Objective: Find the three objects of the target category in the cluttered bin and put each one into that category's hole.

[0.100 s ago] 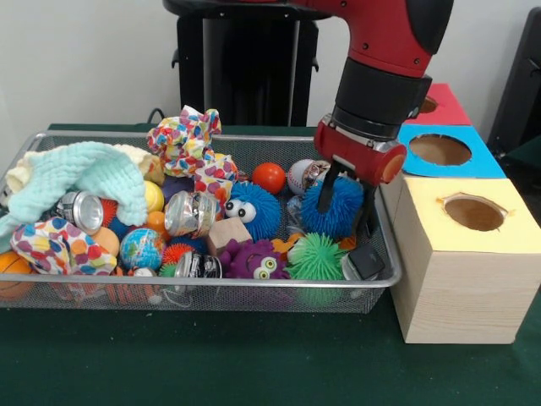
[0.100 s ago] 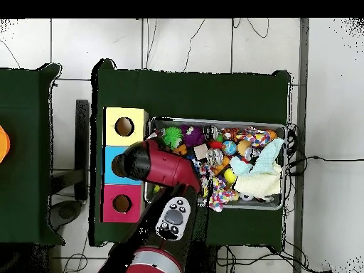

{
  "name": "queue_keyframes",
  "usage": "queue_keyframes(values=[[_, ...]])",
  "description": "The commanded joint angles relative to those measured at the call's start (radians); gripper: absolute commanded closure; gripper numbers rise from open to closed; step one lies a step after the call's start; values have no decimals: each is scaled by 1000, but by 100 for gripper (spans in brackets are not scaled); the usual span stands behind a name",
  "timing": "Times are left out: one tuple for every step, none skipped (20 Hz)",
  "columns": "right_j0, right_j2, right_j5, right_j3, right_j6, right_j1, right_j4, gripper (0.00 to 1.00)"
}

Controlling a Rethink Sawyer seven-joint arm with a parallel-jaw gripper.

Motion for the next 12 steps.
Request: queue_keyframes(values=[[-4, 106, 64, 80, 195, -13, 58, 0], [-8, 113, 62, 84, 193, -14, 59, 0], [-20, 134, 63, 96, 182, -18, 59, 0], [-38, 163, 49, 110, 169, -18, 58, 0], [-56, 193, 34, 123, 156, -17, 57, 0], [-66, 213, 22, 135, 156, -15, 61, 0], [-76, 233, 3, 145, 153, -8, 61, 0], [-78, 239, 0, 149, 157, -5, 64, 0], [-82, 247, 14, 152, 149, -2, 63, 0], [-80, 245, 22, 150, 148, 1, 62, 0], [-81, 247, 44, 148, 135, 4, 56, 0], [-79, 246, 51, 148, 138, 6, 55, 0]])
